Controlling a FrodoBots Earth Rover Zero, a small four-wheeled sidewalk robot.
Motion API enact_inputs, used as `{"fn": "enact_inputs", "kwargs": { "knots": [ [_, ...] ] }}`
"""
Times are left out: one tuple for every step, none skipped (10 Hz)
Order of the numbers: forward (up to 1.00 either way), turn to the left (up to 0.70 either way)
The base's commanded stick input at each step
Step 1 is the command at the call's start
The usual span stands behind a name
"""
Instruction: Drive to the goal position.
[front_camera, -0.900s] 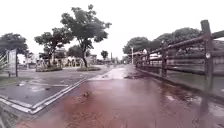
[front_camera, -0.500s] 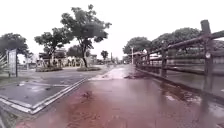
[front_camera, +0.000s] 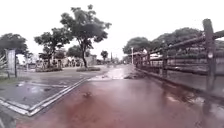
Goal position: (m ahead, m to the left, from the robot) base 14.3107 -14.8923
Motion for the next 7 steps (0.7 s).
{"fn": "enact_inputs", "kwargs": {
  "knots": [
    [0.70,0.00],
    [0.70,0.00],
    [0.70,0.00],
    [0.70,0.00],
    [0.70,0.00],
    [0.70,0.00],
    [0.70,0.00]
  ]
}}
